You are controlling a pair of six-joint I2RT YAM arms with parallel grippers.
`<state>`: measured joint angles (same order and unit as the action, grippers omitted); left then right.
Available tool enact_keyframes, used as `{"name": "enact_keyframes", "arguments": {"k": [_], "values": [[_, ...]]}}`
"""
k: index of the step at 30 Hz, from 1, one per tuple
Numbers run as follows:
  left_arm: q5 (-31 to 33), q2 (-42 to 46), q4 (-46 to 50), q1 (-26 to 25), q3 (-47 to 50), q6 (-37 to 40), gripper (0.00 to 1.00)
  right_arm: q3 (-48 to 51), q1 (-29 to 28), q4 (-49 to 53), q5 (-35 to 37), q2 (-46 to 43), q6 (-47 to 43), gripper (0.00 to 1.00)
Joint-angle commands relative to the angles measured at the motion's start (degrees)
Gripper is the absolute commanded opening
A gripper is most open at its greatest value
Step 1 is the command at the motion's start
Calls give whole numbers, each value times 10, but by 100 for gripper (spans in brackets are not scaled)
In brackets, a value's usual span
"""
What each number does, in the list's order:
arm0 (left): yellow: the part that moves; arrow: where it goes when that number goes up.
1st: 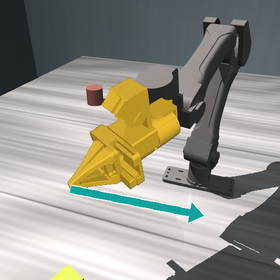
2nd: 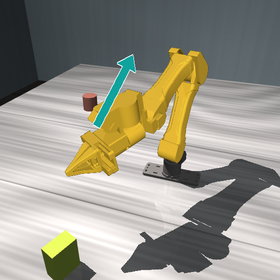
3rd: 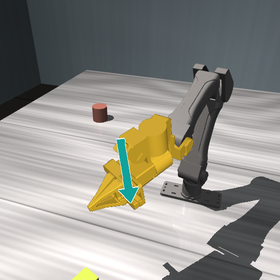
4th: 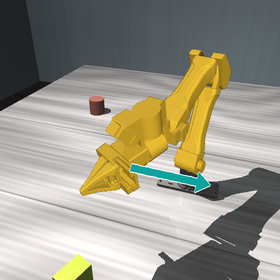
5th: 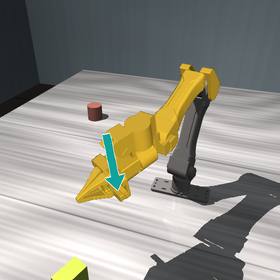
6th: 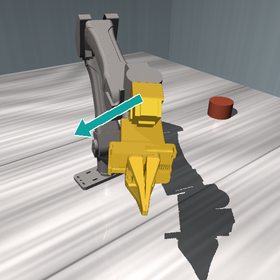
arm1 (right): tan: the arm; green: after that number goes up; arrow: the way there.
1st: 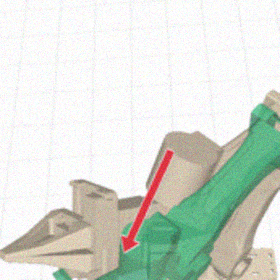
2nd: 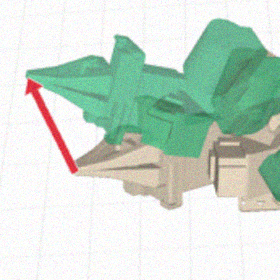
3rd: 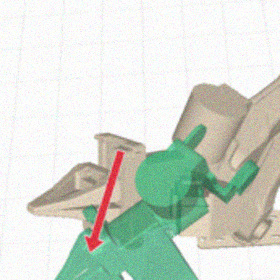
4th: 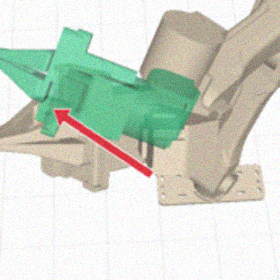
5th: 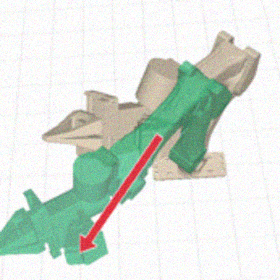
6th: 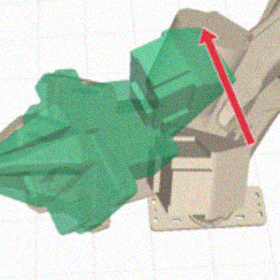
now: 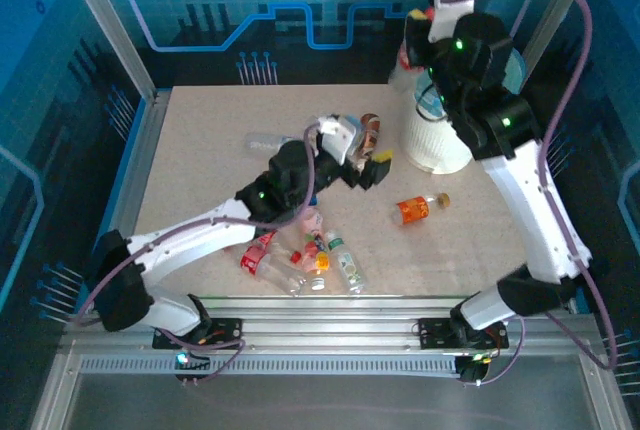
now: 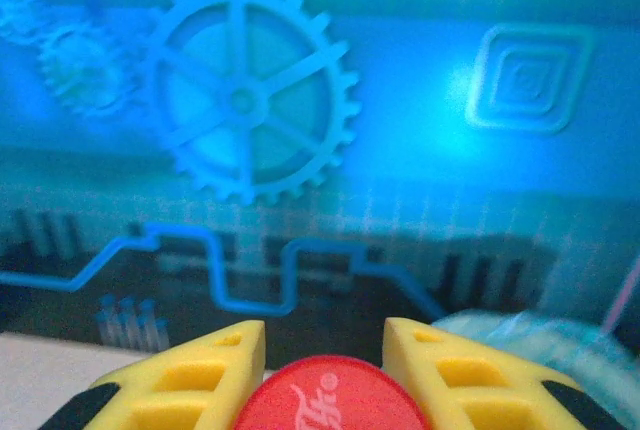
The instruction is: Put the plastic bottles in the bin
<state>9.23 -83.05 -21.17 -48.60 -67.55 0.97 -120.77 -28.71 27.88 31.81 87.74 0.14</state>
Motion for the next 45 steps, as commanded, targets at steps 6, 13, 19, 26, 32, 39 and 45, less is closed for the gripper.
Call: {"name": "enact_keyframes", "arguments": {"k": [6,13,19,26,32,39,45], "values": [[-73,-140,125,50,-217,-89,99,-255,27,2,155,184,-142,0],[-105,-191,162,71,-265,-138,99,-394,47,93,187,282,-152,0],[-123,-218,161,80,-282,-183,99,-337,62,115,186,289,-113,0],[-138,-245,201,80,-321,-208,98,-320,77,164,158,325,-58,0],[-143,-248,201,80,-322,-220,98,-284,89,176,143,341,-21,0],[-145,-255,193,81,-311,-238,97,-269,112,202,119,360,18,22],[-139,-259,201,80,-312,-235,97,-244,121,197,107,352,29,41]]}}
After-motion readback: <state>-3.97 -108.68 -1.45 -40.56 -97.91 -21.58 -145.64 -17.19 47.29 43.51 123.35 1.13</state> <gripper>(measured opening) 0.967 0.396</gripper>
